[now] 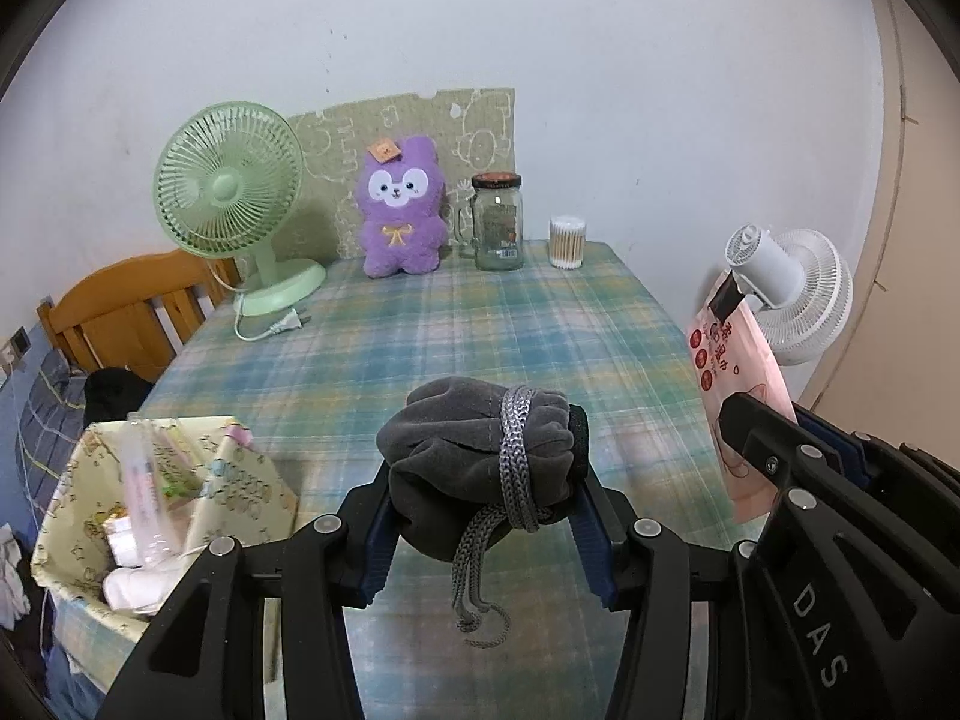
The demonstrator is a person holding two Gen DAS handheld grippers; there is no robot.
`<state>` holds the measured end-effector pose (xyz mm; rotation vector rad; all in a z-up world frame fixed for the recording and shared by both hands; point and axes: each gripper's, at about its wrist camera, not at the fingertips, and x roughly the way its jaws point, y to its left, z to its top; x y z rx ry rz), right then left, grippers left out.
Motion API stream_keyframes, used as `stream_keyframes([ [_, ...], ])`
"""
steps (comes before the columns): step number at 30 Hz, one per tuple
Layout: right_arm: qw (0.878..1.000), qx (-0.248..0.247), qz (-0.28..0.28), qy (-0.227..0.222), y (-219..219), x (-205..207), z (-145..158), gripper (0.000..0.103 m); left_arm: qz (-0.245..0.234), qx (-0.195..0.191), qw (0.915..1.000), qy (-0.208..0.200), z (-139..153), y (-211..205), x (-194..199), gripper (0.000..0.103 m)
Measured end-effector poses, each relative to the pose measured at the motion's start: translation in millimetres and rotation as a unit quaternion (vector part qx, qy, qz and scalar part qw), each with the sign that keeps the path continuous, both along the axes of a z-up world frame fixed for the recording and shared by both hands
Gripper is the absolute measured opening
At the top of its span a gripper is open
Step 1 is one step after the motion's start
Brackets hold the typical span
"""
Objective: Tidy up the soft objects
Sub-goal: 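Carry the grey bundle and pink wipe pack over the yellow storage box with both tools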
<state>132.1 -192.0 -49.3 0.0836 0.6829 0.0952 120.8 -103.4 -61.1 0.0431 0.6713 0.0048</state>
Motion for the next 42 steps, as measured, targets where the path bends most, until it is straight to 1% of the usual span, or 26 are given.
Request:
stream_keyframes([
  [6, 1.0, -0.001, 0.0, -0.013, 10, -25, 11, 0.013, -0.006, -0.003, 0.9999, -0.014, 10, 14, -23, 0.052],
  [10, 1.0, -0.006, 0.008, -0.022, 23, -40, 17, 0.013, -0.005, -0.008, 0.9998, -0.016, 14, 27, -35, 0.052],
  [19, 0.999, -0.003, 0.025, -0.036, 56, -57, 28, 0.013, 0.005, 0.004, 0.9994, -0.034, 26, 61, -55, 0.052],
  [26, 0.998, 0.003, 0.045, -0.049, 87, -60, 36, 0.013, 0.012, 0.011, 0.999, -0.042, 34, 90, -61, 0.052],
  [30, 0.997, 0.004, 0.058, -0.046, 106, -57, 35, 0.013, 0.022, 0.011, 0.9989, -0.04, 32, 109, -59, 0.052],
  [37, 0.996, 0.002, 0.084, -0.03, 144, -43, 25, 0.013, 0.033, 0.006, 0.9991, -0.025, 22, 142, -50, 0.052],
  [42, 0.994, 0.008, 0.105, -0.022, 168, -33, 15, 0.013, 0.045, 0.012, 0.9987, -0.018, 14, 166, -43, 0.052],
])
